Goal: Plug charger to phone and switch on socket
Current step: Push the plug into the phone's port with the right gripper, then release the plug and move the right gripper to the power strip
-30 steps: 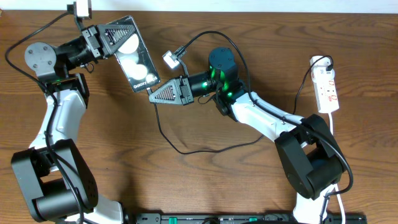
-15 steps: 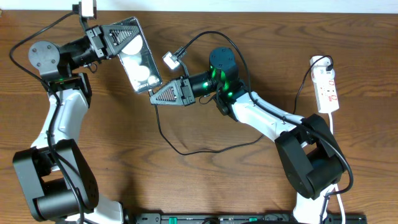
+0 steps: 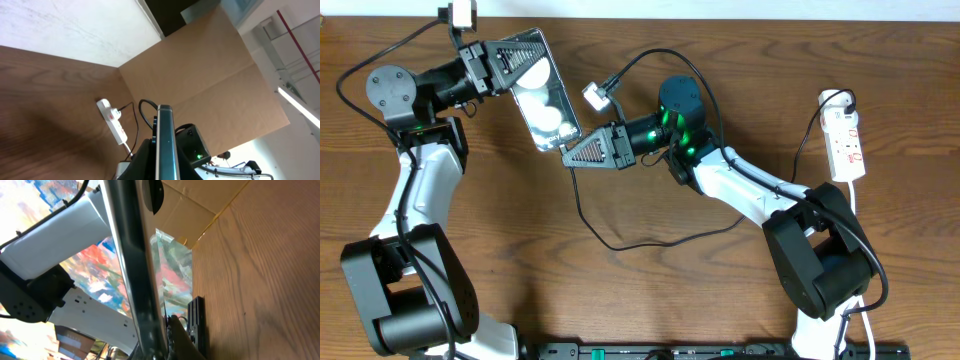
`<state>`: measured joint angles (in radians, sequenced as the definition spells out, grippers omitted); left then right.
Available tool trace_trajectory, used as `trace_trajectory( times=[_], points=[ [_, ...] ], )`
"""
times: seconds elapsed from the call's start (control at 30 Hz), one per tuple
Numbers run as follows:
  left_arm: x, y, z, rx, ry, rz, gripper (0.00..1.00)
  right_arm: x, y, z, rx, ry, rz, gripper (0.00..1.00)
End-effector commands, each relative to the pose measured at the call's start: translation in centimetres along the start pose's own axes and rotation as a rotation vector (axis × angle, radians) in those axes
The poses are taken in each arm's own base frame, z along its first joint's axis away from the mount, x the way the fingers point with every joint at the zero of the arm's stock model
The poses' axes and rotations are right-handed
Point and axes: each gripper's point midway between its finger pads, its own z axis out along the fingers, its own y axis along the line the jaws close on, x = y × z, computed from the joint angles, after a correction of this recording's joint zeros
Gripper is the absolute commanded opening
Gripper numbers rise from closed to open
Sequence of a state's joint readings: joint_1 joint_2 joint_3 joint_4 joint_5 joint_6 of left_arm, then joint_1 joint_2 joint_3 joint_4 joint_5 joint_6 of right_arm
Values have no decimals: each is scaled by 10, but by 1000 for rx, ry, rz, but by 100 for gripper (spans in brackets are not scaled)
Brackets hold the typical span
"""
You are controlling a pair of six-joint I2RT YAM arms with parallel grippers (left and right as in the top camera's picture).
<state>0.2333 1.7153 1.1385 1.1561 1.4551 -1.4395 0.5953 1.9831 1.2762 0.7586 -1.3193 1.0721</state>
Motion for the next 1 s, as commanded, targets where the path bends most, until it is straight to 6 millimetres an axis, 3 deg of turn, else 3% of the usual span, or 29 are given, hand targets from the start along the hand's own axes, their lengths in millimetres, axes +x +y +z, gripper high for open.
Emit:
trace_trajectory(
  times=[0.0, 0.57, 0.6, 0.67, 0.73, 0.77, 0.8, 0.97],
  points=[
    [21, -8, 7, 18, 128, -21, 8, -28, -8, -10, 64, -131, -9, 1],
    [27, -10, 14, 30, 151, -22, 7, -32, -11, -15, 75, -151, -6, 1],
    [26, -10, 14, 30, 149, -22, 8, -32, -11, -15, 75, -151, -6, 8],
    [25, -10, 14, 30, 141, -22, 7, -32, -11, -14, 74, -149, -6, 38],
    [23, -10, 14, 29, 132, -22, 7, -30, -10, -15, 68, -138, -7, 82],
    [23, -10, 14, 29, 128, -22, 7, -29, -9, -15, 65, -130, -10, 95],
    [22, -10, 14, 28, 123, -22, 8, -28, -8, -15, 61, -123, -10, 99],
    [19, -9, 12, 26, 109, -7, 7, -22, -5, -14, 43, -88, -10, 99]
  ],
)
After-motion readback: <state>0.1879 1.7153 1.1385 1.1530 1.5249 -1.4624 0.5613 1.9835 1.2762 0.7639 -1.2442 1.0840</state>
